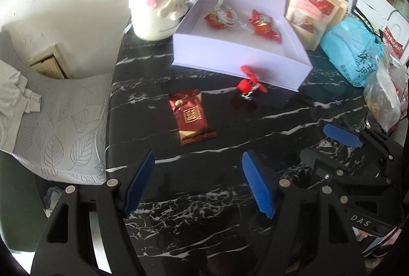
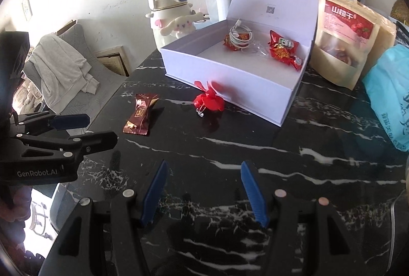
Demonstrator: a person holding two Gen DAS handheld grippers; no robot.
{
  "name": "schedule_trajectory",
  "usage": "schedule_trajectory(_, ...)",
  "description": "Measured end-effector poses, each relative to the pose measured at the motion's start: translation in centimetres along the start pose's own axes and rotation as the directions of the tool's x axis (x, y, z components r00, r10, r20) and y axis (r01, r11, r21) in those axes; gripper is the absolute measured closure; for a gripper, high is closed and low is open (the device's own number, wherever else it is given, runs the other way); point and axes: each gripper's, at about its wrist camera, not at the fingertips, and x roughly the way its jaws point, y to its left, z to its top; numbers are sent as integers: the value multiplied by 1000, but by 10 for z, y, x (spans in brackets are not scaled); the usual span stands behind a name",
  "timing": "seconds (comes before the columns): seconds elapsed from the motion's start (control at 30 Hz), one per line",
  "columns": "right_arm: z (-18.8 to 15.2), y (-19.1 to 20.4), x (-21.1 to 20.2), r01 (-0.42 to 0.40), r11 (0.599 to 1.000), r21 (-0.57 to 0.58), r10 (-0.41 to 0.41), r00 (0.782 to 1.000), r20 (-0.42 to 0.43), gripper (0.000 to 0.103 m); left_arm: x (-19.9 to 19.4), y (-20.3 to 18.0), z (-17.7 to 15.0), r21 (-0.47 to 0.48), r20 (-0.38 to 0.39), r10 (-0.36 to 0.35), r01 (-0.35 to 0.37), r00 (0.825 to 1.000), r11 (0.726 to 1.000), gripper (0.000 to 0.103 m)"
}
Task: Organize objects
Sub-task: 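Move the left gripper to the red chocolate packet while the right approaches the red toy fan, then close the left gripper on the chocolate packet while the right closes on the red fan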
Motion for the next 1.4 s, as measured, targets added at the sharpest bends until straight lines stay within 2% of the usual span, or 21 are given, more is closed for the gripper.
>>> schedule_trajectory(0.47,39,-2,41,-44,998,-53,45,999,11,42,45,8,17,-27,-68,-5,4,998,1000,33)
schedule_trajectory(0.77,57,-2,66,-53,996,-73,52,998,-17,42,62,13,28,9,-95,44,-43,995,999,33)
schedule_trajectory(1.03,69,-1,80,-40,996,-80,38,999,-29,43,75,21,31,-10,-101,18,-19,995,1000,33)
schedule_trajectory(1.13,70,-1,85,-49,996,-78,46,998,-38,53,77,21,33,-1,-93,22,-22,995,1000,34)
schedule_trajectory(1.2,70,-1,87,-46,996,-72,43,998,-49,67,78,21,35,9,-87,22,-21,996,1000,35)
schedule_trajectory(1.37,68,-2,83,-42,997,-72,39,998,-42,74,80,19,37,48,-71,36,-32,997,998,39)
schedule_trajectory(1.4,67,-1,82,-39,996,-79,36,998,-42,85,80,18,37,57,-66,37,-33,997,998,40)
